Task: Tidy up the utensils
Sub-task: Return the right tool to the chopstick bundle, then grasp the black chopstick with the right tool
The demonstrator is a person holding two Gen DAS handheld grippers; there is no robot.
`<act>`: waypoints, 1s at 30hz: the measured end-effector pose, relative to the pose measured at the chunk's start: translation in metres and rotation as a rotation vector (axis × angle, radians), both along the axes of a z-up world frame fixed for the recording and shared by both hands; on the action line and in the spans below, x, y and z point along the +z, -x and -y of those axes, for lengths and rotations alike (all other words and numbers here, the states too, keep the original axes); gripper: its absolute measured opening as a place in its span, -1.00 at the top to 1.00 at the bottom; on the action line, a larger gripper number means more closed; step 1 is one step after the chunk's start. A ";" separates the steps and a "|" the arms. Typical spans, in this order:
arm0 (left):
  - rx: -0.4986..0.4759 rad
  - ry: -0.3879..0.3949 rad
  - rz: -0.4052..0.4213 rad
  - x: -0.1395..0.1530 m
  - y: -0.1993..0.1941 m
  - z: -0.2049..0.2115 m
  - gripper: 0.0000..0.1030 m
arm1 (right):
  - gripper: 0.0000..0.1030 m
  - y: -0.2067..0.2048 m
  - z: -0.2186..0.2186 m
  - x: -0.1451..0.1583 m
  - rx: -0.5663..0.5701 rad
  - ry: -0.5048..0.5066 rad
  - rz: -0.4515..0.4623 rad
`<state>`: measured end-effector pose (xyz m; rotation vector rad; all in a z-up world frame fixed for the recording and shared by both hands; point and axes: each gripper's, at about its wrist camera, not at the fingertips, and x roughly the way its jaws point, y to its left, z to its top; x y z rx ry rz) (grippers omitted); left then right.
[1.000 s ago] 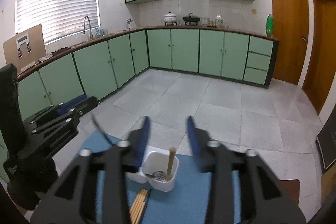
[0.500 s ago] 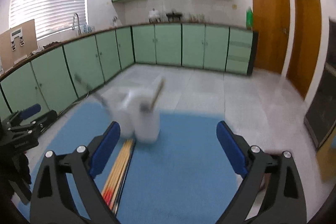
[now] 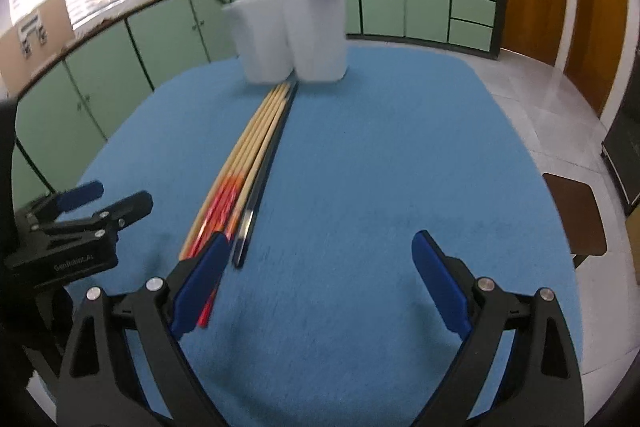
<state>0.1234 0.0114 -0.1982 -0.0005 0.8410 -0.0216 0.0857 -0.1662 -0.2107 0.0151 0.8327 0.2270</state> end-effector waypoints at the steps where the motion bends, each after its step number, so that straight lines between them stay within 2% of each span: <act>1: 0.001 -0.005 -0.006 -0.002 0.000 0.001 -0.78 | -0.56 0.001 -0.003 -0.003 0.007 0.000 -0.009; 5: -0.002 -0.018 -0.032 -0.011 0.005 0.002 -0.78 | -0.50 -0.001 -0.008 -0.007 0.024 -0.005 -0.036; 13: 0.021 -0.006 -0.064 -0.012 -0.001 -0.005 -0.78 | -0.12 0.001 -0.018 -0.011 0.066 -0.002 -0.058; 23: 0.035 -0.001 -0.087 -0.015 0.003 -0.017 -0.78 | 0.09 -0.004 -0.031 -0.012 0.092 0.039 -0.062; 26: 0.034 -0.005 -0.088 -0.014 0.004 -0.016 -0.78 | 0.21 -0.006 -0.036 -0.012 0.094 0.053 -0.061; 29: 0.033 -0.005 -0.089 -0.014 0.004 -0.017 -0.78 | 0.46 -0.008 -0.038 -0.012 0.106 0.058 -0.061; 30: 0.033 -0.006 -0.089 -0.014 0.004 -0.017 -0.78 | 0.62 -0.008 -0.039 -0.012 0.115 0.056 -0.061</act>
